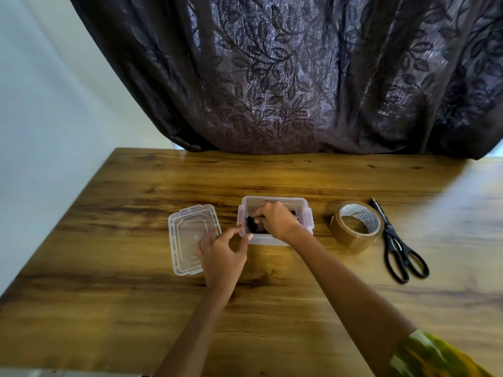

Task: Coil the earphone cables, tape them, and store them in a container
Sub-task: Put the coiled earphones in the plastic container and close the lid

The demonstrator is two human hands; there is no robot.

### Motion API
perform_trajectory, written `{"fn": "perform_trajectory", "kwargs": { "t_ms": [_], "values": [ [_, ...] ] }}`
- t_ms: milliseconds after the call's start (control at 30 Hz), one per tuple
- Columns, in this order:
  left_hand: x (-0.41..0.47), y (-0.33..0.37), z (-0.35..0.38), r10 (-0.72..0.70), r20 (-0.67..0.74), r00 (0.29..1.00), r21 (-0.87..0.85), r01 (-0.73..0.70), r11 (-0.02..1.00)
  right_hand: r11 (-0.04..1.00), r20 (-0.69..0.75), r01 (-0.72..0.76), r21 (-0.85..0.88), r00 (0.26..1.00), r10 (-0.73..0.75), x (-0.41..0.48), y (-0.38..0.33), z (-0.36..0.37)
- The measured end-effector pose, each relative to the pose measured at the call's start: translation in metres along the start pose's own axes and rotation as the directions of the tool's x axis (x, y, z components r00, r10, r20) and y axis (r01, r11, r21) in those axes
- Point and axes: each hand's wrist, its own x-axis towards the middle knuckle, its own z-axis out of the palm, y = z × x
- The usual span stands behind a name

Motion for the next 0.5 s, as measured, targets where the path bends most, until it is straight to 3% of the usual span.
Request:
{"fn": "perform_trajectory", "kwargs": {
  "t_ms": [133, 267, 500],
  "values": [
    [0.0, -0.001, 0.001, -0.007, 0.005, 1.0, -0.003, 0.007, 1.0, 0.999, 0.087, 0.021, -0.026, 0.996, -0.019, 0.005, -0.003, -0.001],
    [0.0, -0.001, 0.002, -0.013, 0.015, 1.0, 0.0, 0.013, 1.0, 0.999, 0.084, 0.018, 0.034, 0.996, -0.02, 0.006, -0.002, -0.003],
    [0.003, -0.001, -0.003, 0.052, 0.008, 0.999, 0.029, -0.053, 0.998, 0.988, -0.104, 0.021, 0.152, 0.995, -0.005, -0.004, -0.003, -0.004]
  ]
}}
